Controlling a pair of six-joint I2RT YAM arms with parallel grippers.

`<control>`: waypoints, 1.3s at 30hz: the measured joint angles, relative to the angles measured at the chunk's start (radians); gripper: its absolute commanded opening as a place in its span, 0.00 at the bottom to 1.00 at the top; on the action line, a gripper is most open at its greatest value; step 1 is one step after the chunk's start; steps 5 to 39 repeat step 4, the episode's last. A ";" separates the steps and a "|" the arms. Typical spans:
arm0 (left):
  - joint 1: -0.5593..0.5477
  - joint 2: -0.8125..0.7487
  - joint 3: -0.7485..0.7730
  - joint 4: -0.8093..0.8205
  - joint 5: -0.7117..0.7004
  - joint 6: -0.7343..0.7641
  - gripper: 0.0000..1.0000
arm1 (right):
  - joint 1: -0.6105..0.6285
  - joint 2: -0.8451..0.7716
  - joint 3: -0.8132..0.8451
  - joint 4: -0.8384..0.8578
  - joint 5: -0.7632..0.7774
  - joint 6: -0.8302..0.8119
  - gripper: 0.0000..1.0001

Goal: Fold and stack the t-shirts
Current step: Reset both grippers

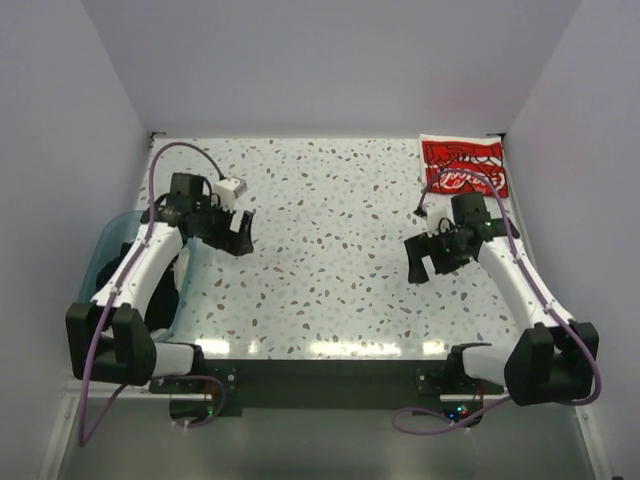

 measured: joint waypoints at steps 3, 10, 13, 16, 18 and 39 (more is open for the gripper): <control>0.000 -0.061 -0.077 -0.019 -0.006 0.018 1.00 | -0.011 -0.055 -0.016 -0.037 -0.004 -0.011 0.99; -0.001 -0.084 -0.093 -0.020 -0.006 0.020 1.00 | -0.015 -0.065 -0.007 -0.039 -0.006 -0.014 0.99; -0.001 -0.084 -0.093 -0.020 -0.006 0.020 1.00 | -0.015 -0.065 -0.007 -0.039 -0.006 -0.014 0.99; -0.001 -0.084 -0.093 -0.020 -0.006 0.020 1.00 | -0.015 -0.065 -0.007 -0.039 -0.006 -0.014 0.99; -0.001 -0.084 -0.093 -0.020 -0.006 0.020 1.00 | -0.015 -0.065 -0.007 -0.039 -0.006 -0.014 0.99; -0.001 -0.084 -0.093 -0.020 -0.006 0.020 1.00 | -0.015 -0.065 -0.007 -0.039 -0.006 -0.014 0.99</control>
